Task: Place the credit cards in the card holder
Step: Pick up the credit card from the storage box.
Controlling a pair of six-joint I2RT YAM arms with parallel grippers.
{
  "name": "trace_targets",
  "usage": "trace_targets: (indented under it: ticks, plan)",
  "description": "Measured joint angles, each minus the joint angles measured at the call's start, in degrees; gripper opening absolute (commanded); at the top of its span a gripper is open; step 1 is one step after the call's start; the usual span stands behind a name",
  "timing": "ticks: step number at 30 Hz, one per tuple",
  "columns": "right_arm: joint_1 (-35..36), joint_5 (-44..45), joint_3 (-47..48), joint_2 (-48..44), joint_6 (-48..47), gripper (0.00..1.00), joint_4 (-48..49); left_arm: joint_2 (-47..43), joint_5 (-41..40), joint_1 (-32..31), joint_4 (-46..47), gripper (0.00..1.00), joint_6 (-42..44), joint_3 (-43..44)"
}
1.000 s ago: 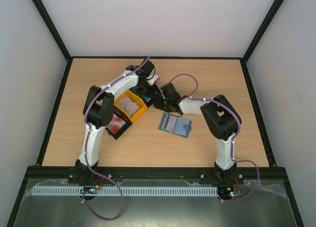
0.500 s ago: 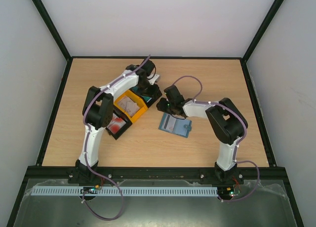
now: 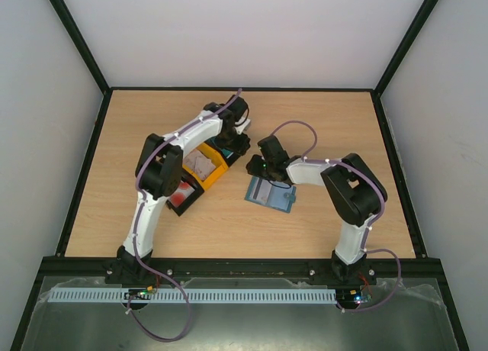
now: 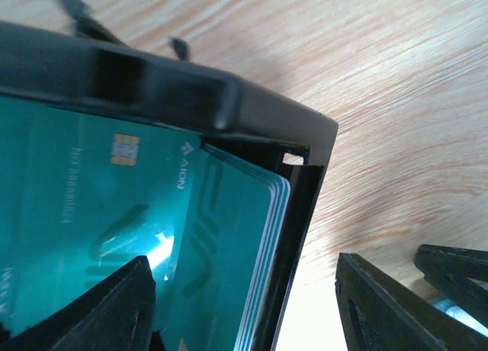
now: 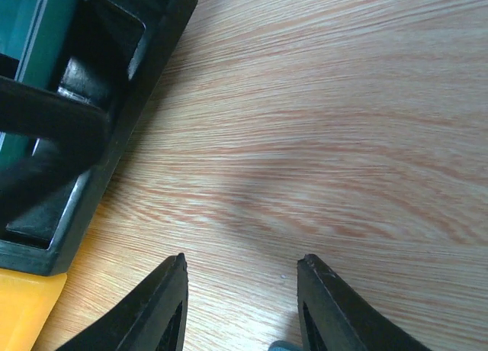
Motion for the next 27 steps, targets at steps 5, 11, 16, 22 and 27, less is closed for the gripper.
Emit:
trace_targets:
  ticks: [5, 11, 16, 22, 27]
  plan:
    - [-0.2, -0.07, -0.59, -0.2, 0.0, 0.4, 0.68, 1.92, -0.44, -0.98, -0.22, 0.64, 0.83, 0.33]
    - [-0.42, -0.07, -0.81, -0.39, 0.0, 0.4, 0.79, 1.92, -0.44, -1.77, -1.33, 0.57, 1.46, 0.44]
    - [-0.57, -0.04, -0.96, -0.46, 0.02, 0.4, 0.85, 1.79, 0.15, -1.92, -1.49, 0.53, 1.4, 0.42]
    - [-0.63, -0.04, -1.07, -0.46, 0.02, 0.4, 1.05, 0.68, 0.26, -2.27, -2.1, 0.45, 1.05, 0.11]
    - [-0.66, -0.09, -1.09, -0.46, 0.02, 0.4, 1.07, 0.22, 0.28, -2.51, -2.51, 0.42, 0.87, 0.11]
